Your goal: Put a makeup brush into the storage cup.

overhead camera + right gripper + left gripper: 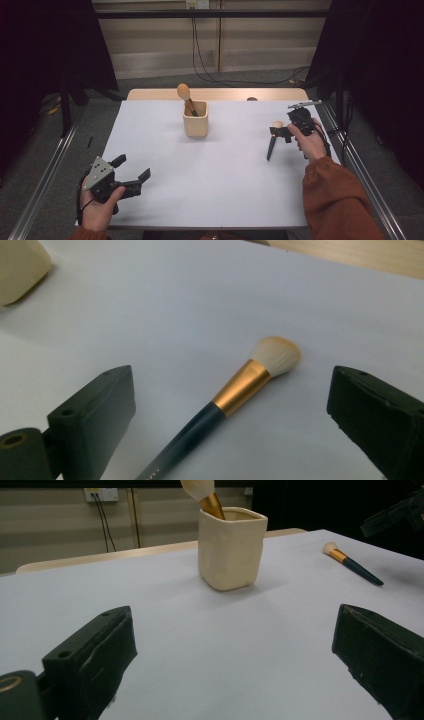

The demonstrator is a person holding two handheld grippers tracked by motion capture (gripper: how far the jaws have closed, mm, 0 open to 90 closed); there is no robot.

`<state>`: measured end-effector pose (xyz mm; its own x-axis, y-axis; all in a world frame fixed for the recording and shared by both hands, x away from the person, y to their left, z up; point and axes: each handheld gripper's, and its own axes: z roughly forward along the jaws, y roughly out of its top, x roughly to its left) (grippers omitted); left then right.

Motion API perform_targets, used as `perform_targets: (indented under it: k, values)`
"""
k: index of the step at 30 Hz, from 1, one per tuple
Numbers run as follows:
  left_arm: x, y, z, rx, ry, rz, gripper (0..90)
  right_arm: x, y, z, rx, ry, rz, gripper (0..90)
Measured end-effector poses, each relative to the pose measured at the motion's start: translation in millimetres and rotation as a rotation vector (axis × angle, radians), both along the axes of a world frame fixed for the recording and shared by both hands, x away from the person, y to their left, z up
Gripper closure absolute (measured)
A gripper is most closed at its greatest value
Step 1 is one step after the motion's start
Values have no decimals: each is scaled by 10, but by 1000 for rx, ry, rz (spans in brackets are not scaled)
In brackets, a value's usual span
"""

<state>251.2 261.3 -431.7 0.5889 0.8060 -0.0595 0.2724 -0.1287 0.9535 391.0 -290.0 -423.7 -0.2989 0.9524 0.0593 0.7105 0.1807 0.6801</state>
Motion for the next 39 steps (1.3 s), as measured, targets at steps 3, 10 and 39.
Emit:
perform_targets:
  k: [3, 10, 39]
  values:
    - [1, 0, 0, 2, 1, 0, 37, 49, 22, -21, -11, 67, -2, 38]
    - [3, 5, -1, 1, 0, 0, 37, 154, 80, -75, -36, 219, 19, 36]
    - [5, 4, -14, 13, 9, 5, 37, 497, 277, -238, -144, 490, -64, 168]
